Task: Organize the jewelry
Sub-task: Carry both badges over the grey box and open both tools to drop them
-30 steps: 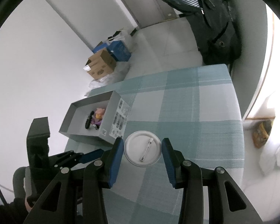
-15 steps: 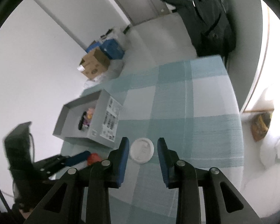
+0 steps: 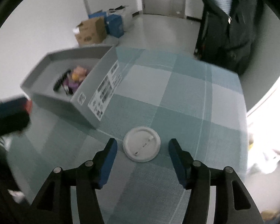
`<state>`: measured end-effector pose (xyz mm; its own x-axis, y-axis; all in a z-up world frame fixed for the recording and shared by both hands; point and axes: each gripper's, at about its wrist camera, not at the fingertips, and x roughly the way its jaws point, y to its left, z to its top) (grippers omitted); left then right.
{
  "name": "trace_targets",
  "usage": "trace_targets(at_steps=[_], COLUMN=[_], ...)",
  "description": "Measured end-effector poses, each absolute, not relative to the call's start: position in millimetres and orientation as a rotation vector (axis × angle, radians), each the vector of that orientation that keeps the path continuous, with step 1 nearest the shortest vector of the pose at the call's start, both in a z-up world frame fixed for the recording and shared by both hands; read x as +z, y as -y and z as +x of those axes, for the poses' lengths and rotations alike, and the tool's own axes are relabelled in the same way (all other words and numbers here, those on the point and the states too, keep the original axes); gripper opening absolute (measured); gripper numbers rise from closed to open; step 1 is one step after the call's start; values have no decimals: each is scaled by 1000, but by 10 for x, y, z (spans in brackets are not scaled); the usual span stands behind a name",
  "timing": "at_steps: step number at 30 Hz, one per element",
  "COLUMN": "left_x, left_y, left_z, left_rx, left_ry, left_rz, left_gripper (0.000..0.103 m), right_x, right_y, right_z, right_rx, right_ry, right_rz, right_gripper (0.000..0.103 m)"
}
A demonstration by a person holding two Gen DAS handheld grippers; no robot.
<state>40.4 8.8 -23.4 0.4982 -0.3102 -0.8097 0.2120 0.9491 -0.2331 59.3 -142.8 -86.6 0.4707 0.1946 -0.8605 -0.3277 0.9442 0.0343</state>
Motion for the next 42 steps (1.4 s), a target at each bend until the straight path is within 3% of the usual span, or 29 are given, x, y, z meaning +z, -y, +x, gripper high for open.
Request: trace_targets(at_steps=[2, 3, 10, 27, 42], left_x=[-233, -230, -90, -97, -235], left_y=[-137, -172, -298, -617, -725], left_z=[425, 428, 455, 756, 972], left_rx=[-308, -305, -274, -153, -152], left_ry=[-1001, -999, -941, -908, -958], left_rz=[-131, -138, -159, -227, -280], left_gripper=[37, 37, 37, 37, 37], right_x=[-874, -871, -832, 42, -62], right_y=[1365, 1348, 1415, 1418, 1003], right_z=[570, 565, 616, 797, 1169], right_rx=[325, 338, 344, 552, 670], right_ry=[-1015, -1015, -1017, -835, -881], right_rz=[-200, -200, -120, 244, 277], right_gripper=[42, 41, 41, 41, 41])
